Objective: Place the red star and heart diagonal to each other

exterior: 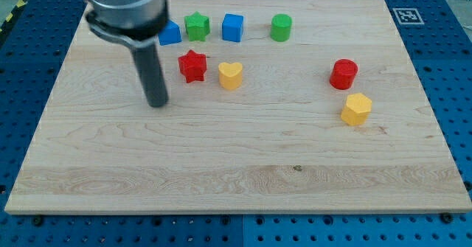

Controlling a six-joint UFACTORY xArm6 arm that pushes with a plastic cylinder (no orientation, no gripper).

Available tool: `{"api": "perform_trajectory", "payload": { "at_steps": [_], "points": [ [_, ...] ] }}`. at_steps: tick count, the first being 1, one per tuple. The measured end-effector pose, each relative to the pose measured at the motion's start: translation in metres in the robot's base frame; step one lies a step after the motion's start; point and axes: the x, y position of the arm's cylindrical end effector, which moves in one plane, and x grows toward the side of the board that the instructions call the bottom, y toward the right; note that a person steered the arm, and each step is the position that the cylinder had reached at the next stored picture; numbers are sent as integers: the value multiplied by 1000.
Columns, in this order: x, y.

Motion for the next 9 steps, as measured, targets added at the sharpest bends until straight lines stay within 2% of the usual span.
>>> {"api": "perform_trajectory", "payload": {
  "at_steps": [1, 2, 4, 6, 9],
  "points": [
    [-33, -29],
    [-35, -27],
    [-66, 21],
    [-49, 53],
    [-45, 145]
  ]
}}
